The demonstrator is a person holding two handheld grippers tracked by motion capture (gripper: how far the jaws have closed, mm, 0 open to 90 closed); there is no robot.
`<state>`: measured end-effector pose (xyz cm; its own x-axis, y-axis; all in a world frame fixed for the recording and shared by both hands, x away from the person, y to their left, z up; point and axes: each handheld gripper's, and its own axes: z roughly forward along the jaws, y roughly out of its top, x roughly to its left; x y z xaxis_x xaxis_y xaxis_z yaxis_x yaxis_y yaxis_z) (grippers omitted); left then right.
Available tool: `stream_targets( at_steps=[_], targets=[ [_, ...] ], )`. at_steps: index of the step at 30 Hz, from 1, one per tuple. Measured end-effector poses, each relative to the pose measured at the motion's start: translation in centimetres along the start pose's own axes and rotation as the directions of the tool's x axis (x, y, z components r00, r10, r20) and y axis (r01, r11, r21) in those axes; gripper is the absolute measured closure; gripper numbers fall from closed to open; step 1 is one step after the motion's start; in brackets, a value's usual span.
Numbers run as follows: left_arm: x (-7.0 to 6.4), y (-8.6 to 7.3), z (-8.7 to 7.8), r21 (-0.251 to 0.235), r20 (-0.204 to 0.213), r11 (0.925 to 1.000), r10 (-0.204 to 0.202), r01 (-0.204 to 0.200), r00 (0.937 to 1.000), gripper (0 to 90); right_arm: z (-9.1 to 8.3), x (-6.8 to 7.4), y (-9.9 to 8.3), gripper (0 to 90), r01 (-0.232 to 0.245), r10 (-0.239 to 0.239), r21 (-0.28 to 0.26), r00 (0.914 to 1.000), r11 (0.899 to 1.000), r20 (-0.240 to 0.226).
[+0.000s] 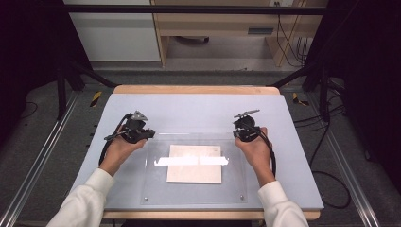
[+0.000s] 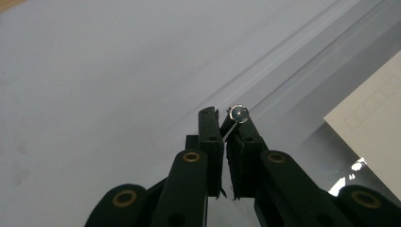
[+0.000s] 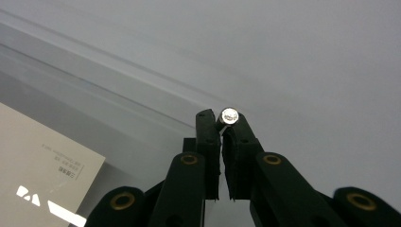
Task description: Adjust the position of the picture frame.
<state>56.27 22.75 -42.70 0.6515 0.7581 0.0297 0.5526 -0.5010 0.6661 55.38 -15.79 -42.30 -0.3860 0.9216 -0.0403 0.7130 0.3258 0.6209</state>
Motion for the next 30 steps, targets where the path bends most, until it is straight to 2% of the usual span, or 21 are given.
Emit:
stream_targets(
  at_steps=[7, 14, 18, 21, 22, 24, 25, 26, 27, 30],
  targets=[
    [-0.1, -0.4, 1.0, 0.015, -0.003, 0.9999, -0.003, 0.003, 1.0, 84.9, 0.8, -0.2, -0.9, 85.8, -0.023, 0.023, 0.0, 0.9997, 1.0, -0.008],
    [-0.2, -0.9, 1.9, 0.011, 0.001, 0.9996, -0.027, 0.027, 0.9996, 84.9, 1.6, -0.4, -1.7, 85.8, -0.041, 0.041, 0.002, 0.9989, 0.999, -0.022],
    [-0.1, -1.2, 2.1, 0.003, 0.002, 0.9994, -0.034, 0.034, 0.9994, 84.9, 2.0, -0.5, -2.0, 85.7, -0.044, 0.044, -0.015, 0.9987, 0.999, -0.028],
    [-0.3, -1.4, 2.1, -0.004, -0.011, 0.9996, -0.029, 0.029, 0.9995, 84.8, 2.0, -0.5, -2.3, 85.1, -0.04, 0.039, -0.04, 0.9987, 0.998, -0.033],
    [-0.5, -1.4, 2.1, -0.005, -0.017, 0.9995, -0.03, 0.03, 0.9994, 84.7, 2.1, -0.6, -2.4, 84.0, -0.033, 0.031, -0.044, 0.999, 0.998, -0.032],
    [-0.6, -1.5, 2.0, -0.01, -0.026, 0.9999, -0.014, 0.014, 0.9996, 84.2, 1.8, -0.7, -2.5, 75.4, -0.027, 0.024, -0.076, 0.9989, 0.997, -0.039],
    [-0.7, -1.6, 1.7, -0.029, -0.042, 0.9996, -0.001, 0.0, 0.9991, 83.2, 1.5, -0.8, -2.6, 70.9, -0.014, 0.011, -0.093, 0.9994, 0.996, -0.033],
    [-0.8, -1.7, 1.5, -0.064, -0.057, 0.9979, -0.002, -0.002, 0.9984, 77.3, 1.2, -0.9, -2.7, 65.6, 0.004, -0.007, -0.115, 0.9996, 0.993, -0.027],
    [-0.9, -1.8, 1.1, -0.097, -0.07, 0.9953, -0.007, 0.0, 0.9975, 67.4, 0.9, -0.9, -2.8, 61.5, 0.023, -0.025, -0.137, 0.9996, 0.99, -0.016],
    [-1.2, -2.0, 0.4, -0.148, -0.101, 0.9882, 0.024, -0.039, 0.9946, 55.3, 0.2, -1.0, -3.3, 56.7, 0.082, -0.081, -0.198, 0.9966, 0.977, 0.016]
  ],
)
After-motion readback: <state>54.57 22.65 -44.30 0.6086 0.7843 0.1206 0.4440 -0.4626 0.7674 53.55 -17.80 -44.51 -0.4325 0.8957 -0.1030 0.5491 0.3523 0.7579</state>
